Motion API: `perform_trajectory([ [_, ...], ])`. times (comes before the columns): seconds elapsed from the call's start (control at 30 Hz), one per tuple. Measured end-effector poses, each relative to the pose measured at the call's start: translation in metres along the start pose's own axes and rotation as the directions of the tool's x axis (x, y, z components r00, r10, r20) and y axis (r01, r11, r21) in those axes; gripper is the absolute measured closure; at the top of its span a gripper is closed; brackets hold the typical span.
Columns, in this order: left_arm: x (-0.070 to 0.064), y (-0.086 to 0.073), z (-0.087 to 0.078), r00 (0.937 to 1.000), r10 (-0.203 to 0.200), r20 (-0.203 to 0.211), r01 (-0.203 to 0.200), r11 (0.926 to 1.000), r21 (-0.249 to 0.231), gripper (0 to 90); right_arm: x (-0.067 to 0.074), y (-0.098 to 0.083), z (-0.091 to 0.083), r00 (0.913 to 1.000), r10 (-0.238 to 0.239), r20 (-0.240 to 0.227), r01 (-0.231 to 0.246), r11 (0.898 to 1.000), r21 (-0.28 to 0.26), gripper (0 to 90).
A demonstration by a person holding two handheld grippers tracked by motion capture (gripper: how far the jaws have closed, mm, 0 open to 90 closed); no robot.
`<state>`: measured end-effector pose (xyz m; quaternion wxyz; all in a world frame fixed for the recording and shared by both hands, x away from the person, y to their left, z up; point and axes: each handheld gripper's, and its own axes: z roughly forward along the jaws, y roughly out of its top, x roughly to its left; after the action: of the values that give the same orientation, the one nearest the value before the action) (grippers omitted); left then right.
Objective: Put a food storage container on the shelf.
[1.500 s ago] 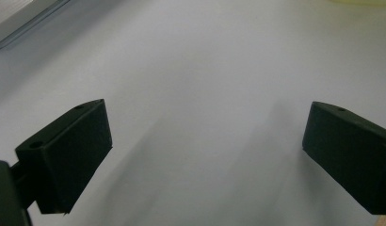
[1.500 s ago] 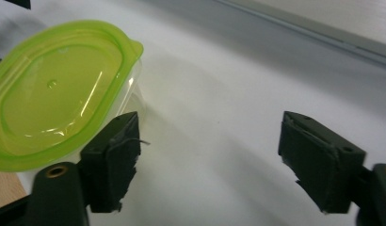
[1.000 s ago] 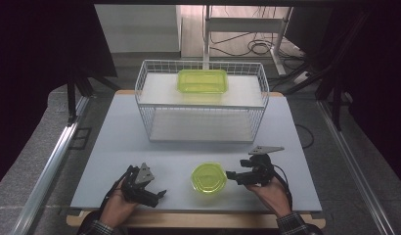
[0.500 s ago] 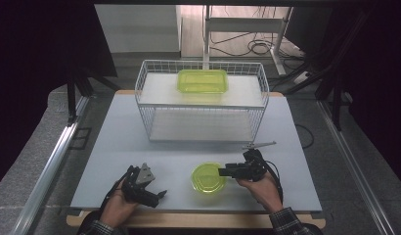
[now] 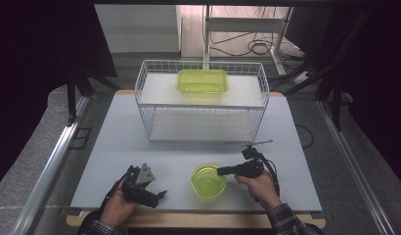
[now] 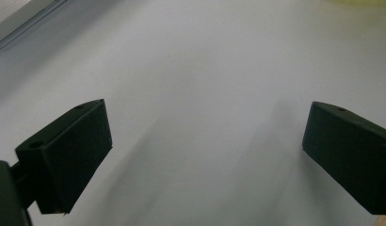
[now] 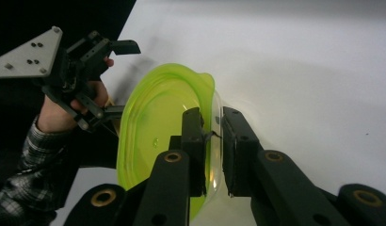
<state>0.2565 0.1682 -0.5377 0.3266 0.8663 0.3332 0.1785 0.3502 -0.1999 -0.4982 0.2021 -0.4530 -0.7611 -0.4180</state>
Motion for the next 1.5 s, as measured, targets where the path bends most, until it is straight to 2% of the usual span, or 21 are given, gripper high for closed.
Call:
perform_trajectory([
  [0.1,0.000,0.000,0.000,1.0000,0.000,-0.001,0.000,1.0000,-0.001,2.0,0.000,0.000,0.000,1.0000,0.006,0.000,-0.006,1.000,0.000,80.8],
  [0.27,0.000,0.000,-0.001,1.0000,-0.001,-0.003,0.001,1.0000,-0.004,2.0,0.001,0.001,-0.008,0.9999,0.012,-0.002,-0.012,0.999,-0.042,80.9],
  [0.43,0.001,0.000,-0.001,1.0000,-0.005,-0.004,0.005,1.0000,-0.007,2.0,0.003,0.007,-0.018,1.0000,0.003,-0.004,-0.003,0.996,-0.085,80.9],
  [0.7,0.001,0.000,-0.002,1.0000,-0.008,-0.005,0.008,0.9999,-0.009,2.0,0.009,0.016,-0.027,0.9999,-0.013,-0.003,0.013,0.993,-0.120,80.9],
  [0.87,0.001,0.000,-0.001,1.0000,-0.008,-0.004,0.008,0.9999,-0.009,2.0,0.017,0.027,-0.036,0.9996,-0.028,-0.005,0.027,0.987,-0.158,80.9],
  [1.5,0.002,0.000,-0.002,1.0000,-0.009,-0.003,0.009,0.9999,-0.008,2.0,0.042,0.064,-0.059,0.9970,-0.077,0.000,0.075,0.967,-0.244,80.9],
])
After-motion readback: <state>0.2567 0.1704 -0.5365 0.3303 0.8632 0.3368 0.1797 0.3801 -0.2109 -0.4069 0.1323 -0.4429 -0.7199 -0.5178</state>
